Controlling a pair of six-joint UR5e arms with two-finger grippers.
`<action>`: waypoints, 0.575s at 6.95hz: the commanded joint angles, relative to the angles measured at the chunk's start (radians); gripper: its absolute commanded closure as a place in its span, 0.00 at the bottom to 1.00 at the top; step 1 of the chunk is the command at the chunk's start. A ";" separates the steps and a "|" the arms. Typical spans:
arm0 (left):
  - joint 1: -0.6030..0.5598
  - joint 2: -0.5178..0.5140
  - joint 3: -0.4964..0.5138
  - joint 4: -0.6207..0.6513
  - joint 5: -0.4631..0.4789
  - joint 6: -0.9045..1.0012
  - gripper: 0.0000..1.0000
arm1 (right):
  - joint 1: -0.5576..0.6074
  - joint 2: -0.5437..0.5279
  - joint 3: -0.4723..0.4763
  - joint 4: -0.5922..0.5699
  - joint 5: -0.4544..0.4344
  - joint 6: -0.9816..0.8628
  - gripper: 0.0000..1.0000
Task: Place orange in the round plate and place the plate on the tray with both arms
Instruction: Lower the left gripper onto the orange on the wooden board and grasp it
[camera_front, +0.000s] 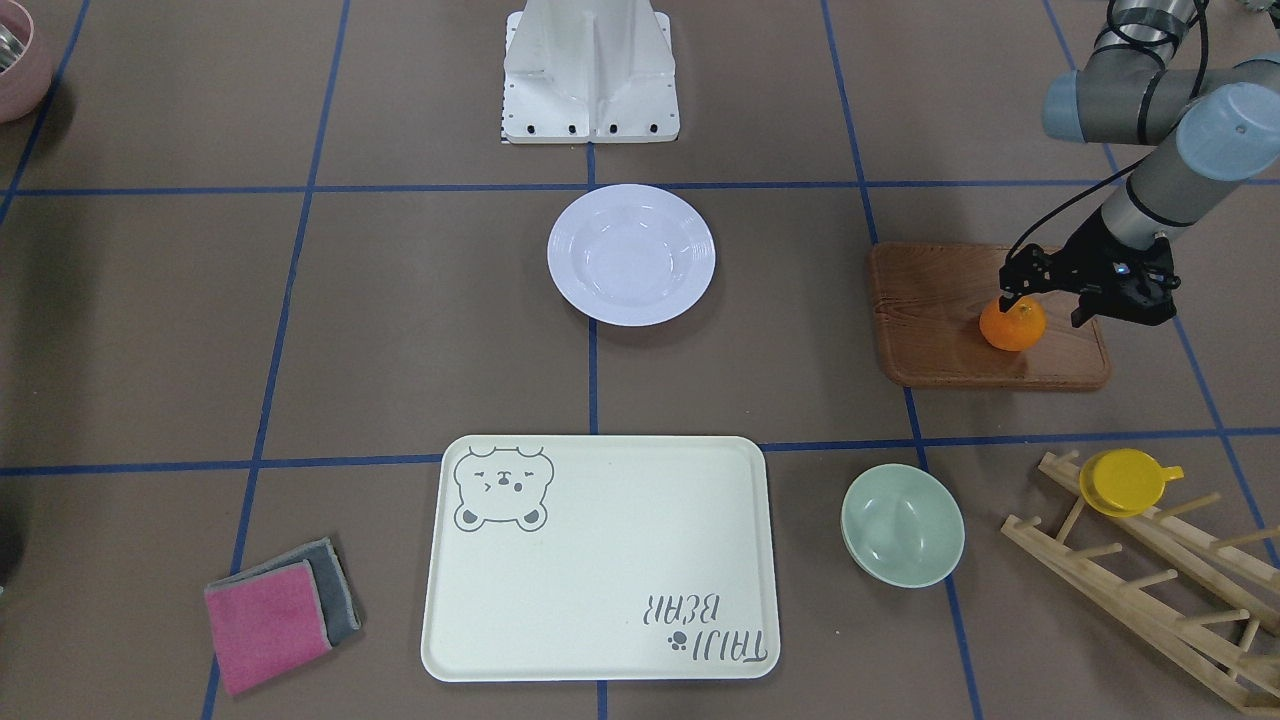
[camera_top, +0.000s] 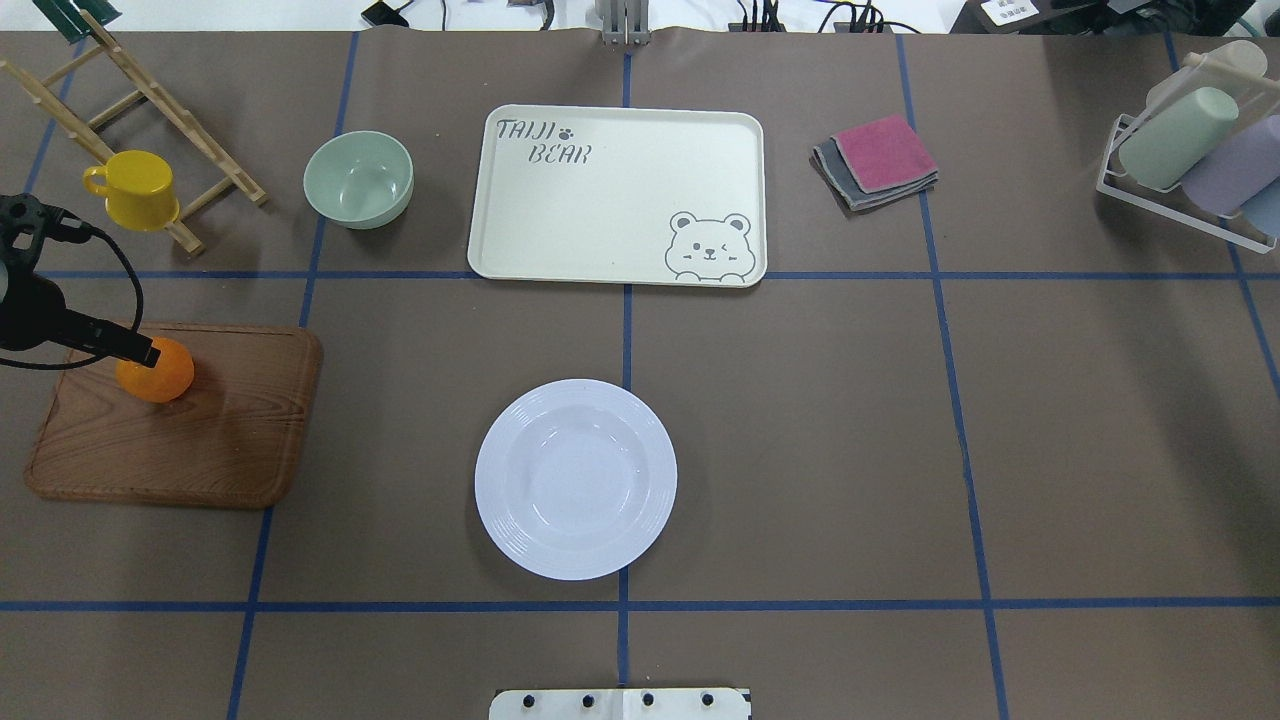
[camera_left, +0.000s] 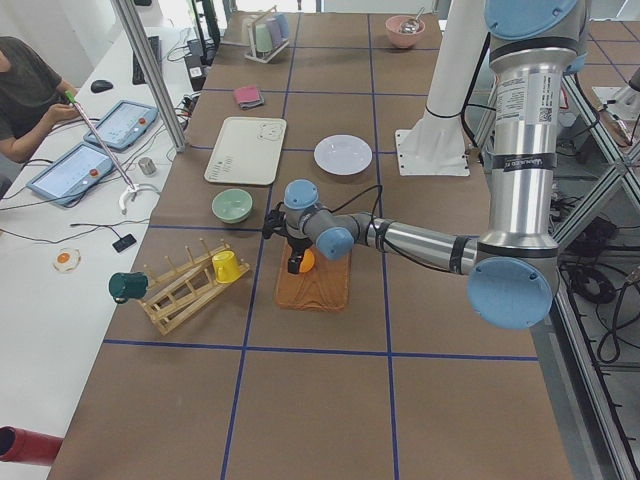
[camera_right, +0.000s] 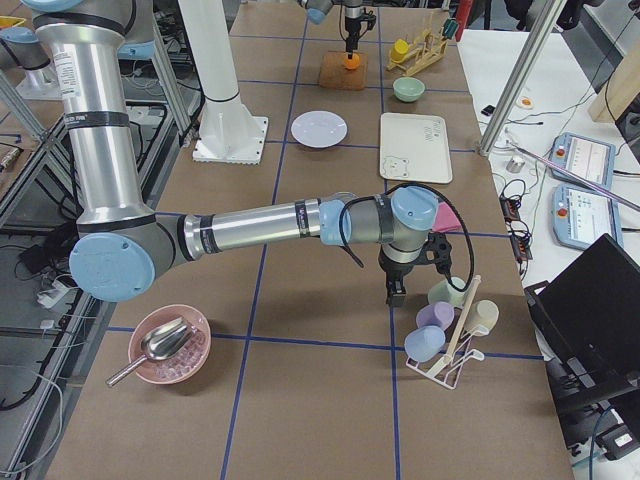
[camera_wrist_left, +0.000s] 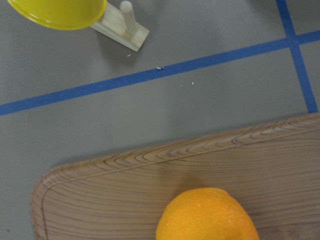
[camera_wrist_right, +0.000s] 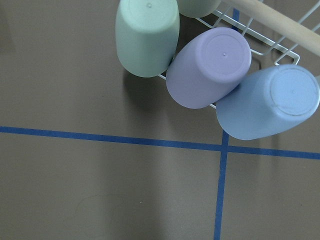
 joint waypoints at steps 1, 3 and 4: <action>0.037 0.002 0.001 0.000 0.010 -0.001 0.00 | 0.000 -0.001 -0.004 0.000 0.000 0.000 0.00; 0.054 0.003 0.011 0.002 0.033 -0.001 0.00 | 0.000 -0.003 -0.004 0.000 0.000 0.000 0.00; 0.058 0.002 0.014 0.002 0.031 0.001 0.00 | 0.000 -0.005 -0.004 0.000 0.000 0.000 0.00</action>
